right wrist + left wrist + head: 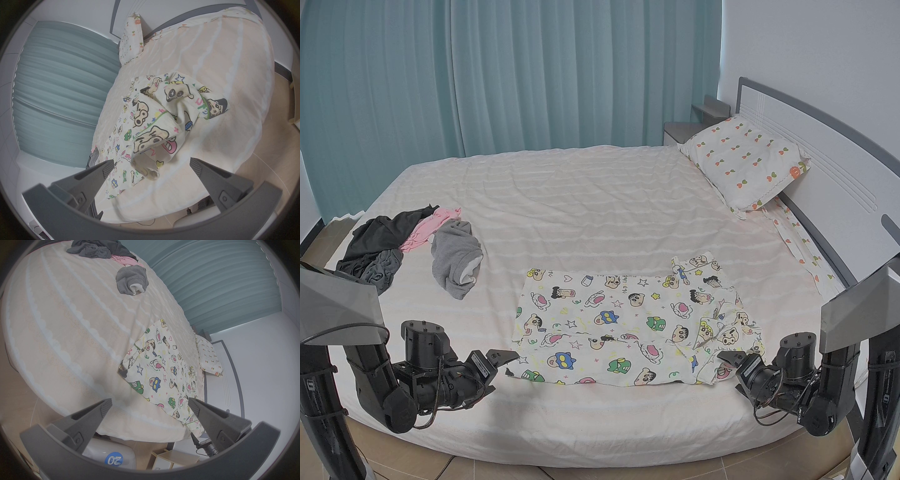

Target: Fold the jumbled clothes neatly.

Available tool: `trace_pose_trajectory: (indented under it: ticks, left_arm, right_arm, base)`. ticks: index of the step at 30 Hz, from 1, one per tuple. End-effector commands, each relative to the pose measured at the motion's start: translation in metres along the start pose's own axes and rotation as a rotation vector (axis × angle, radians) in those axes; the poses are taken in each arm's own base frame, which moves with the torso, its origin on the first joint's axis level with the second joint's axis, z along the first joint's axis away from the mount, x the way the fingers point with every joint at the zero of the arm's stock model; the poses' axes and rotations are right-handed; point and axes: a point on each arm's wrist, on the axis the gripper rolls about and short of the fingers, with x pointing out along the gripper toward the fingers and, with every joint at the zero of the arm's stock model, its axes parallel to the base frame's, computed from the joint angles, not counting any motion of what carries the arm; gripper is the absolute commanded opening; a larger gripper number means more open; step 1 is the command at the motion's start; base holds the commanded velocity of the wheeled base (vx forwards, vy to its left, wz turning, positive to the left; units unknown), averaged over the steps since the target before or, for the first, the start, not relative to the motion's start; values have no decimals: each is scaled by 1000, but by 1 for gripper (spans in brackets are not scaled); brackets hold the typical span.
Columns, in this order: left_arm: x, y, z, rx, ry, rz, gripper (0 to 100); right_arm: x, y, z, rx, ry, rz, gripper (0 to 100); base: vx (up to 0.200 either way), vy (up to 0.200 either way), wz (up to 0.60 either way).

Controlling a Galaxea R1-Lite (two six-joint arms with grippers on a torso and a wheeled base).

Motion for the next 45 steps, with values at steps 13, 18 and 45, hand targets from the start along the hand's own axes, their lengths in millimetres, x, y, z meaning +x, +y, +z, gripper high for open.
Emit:
trace_pose_trajectory:
  ticks: [13,18,45]
  left_arm:
    - [0,0,0,-1,0,1,100]
    - [0,0,0,-1,0,1,100]
    - [0,0,0,-1,0,1,100]
  right_arm:
    - [19,5,20,53,-93,50,100]
    - [19,2,26,64,-107,41,0]
    - [-13,2,30,-382,-178,-47,0]
  base:
    - [0,0,0]
    - [0,0,0]
    - [0,0,0]
